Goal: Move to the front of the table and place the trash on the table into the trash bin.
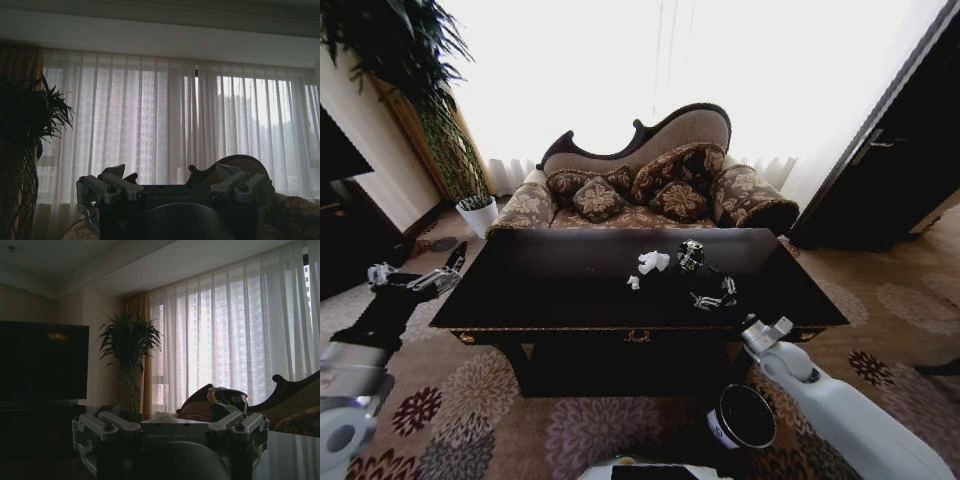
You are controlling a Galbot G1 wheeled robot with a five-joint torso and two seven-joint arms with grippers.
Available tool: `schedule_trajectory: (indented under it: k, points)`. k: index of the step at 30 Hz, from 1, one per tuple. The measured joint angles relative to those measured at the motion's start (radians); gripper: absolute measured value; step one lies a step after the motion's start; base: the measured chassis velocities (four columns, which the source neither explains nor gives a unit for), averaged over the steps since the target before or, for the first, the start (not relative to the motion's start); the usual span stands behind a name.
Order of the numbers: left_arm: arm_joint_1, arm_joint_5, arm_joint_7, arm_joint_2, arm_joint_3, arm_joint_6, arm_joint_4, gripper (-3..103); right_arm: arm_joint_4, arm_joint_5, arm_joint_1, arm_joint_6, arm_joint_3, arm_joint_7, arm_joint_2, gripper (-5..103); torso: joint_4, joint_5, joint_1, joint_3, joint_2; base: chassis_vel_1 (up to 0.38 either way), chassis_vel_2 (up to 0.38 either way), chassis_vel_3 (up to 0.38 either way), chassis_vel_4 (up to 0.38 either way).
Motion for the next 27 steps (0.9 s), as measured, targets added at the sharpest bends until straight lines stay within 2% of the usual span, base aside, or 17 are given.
schedule_trajectory:
  k: [6,11,12,13,14,17,22,24,27]
  points:
    - [0.012,0.014,0.007,-0.019,0.002,0.000,-0.011,100,-0.027,-0.018,0.064,0.004,-0.091,-0.024,-0.029,100,-0.0003,0.0004,0.000,0.000,0.000,0.000,0.000,0.000,0.000]
    - [0.024,0.015,0.010,-0.030,-0.011,-0.003,-0.017,100,-0.084,-0.048,0.216,0.006,-0.233,-0.012,-0.053,100,-0.0001,0.0001,0.000,0.000,0.000,0.000,0.000,0.000,0.000]
    - [0.024,0.015,0.010,-0.030,-0.011,-0.003,-0.017,100,-0.084,-0.048,0.216,0.006,-0.233,-0.012,-0.053,100,-0.0001,0.0001,0.000,0.000,0.000,0.000,0.000,0.000,0.000]
    - [0.027,0.015,0.010,-0.033,-0.013,-0.004,-0.019,100,-0.094,-0.051,0.250,0.005,-0.265,-0.010,-0.056,100,-0.0013,-0.0007,0.000,0.000,0.000,0.000,0.000,0.000,0.000]
    - [0.030,0.015,0.011,-0.036,-0.015,-0.004,-0.021,100,-0.109,-0.054,0.290,0.003,-0.300,-0.007,-0.056,100,-0.0020,0.0006,0.000,0.000,0.000,0.000,0.000,0.000,0.000]
    - [0.036,0.015,0.013,-0.041,-0.021,-0.008,-0.023,100,-0.136,-0.055,0.353,0.002,-0.349,-0.007,-0.056,100,-0.0014,0.0016,-0.001,0.000,0.000,0.000,0.000,0.000,0.000]
    - [0.039,0.015,0.015,-0.042,-0.027,-0.011,-0.019,100,-0.146,-0.046,0.384,0.002,-0.361,-0.003,-0.059,100,0.0009,-0.0006,-0.001,0.000,0.000,0.000,0.000,0.000,0.000]
    - [0.035,0.015,0.015,-0.040,-0.027,-0.011,-0.014,100,-0.122,-0.038,0.354,0.001,-0.324,0.002,-0.068,100,0.0010,-0.0020,0.000,0.000,0.000,0.000,0.000,0.000,0.000]
    - [0.028,0.016,0.016,-0.040,-0.020,-0.011,-0.011,100,-0.096,-0.034,0.317,-0.003,-0.292,0.002,-0.074,100,0.0007,-0.0017,0.000,0.000,0.000,0.000,0.000,0.000,0.000]
